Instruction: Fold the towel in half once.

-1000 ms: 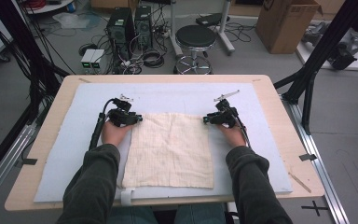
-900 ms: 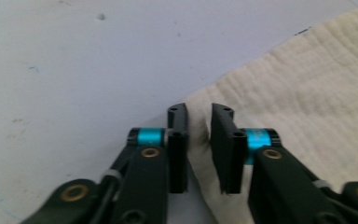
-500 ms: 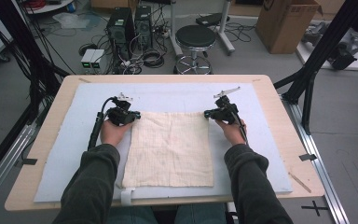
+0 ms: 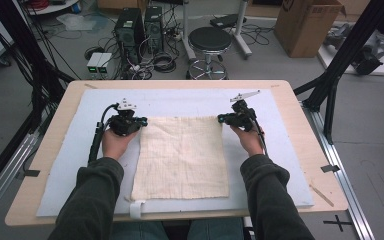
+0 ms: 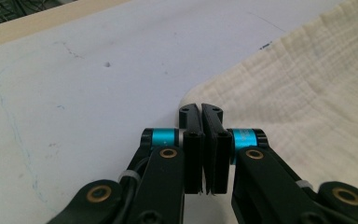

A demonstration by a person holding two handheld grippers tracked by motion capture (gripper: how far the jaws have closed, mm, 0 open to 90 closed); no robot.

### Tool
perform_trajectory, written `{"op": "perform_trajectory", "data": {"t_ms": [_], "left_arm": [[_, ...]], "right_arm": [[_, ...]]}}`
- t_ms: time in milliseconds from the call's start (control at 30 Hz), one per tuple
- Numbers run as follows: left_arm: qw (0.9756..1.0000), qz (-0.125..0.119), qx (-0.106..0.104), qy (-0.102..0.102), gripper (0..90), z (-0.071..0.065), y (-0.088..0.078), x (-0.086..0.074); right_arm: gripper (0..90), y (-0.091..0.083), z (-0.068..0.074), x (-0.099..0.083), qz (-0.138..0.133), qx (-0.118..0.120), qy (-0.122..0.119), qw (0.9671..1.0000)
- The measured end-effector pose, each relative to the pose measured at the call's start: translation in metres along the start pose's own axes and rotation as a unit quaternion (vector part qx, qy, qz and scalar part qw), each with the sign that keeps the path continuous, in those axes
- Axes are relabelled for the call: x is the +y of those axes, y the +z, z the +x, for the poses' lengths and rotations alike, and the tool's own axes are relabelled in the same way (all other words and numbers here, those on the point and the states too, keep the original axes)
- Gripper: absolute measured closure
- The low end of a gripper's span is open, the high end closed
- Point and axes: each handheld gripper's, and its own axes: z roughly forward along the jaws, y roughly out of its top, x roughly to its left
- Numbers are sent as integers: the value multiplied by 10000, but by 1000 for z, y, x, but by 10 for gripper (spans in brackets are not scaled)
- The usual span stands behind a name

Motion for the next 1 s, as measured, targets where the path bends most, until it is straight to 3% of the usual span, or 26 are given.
{"op": "perform_trajectory", "data": {"t_ms": [167, 533, 633, 733, 1000], "left_arm": [[9999, -87, -26, 142, 869, -5, -10, -2], [9993, -257, -169, 193, 869, -13, -31, -10], [9990, -316, -221, 235, 869, -17, -38, -14], [9986, -289, -266, 357, 869, -21, -44, -16], [9964, -340, -389, 671, 869, -35, -60, -14]], "right_arm": [[864, -5, 4, -2, 6, 146, -13, 9999], [864, -23, 12, -11, -169, 509, -52, 9985], [863, -28, 16, -14, -102, 639, -155, 9978], [863, -33, 20, -14, -127, 757, -163, 9969], [863, -45, 39, -15, -125, 906, -468, 9947]]}}
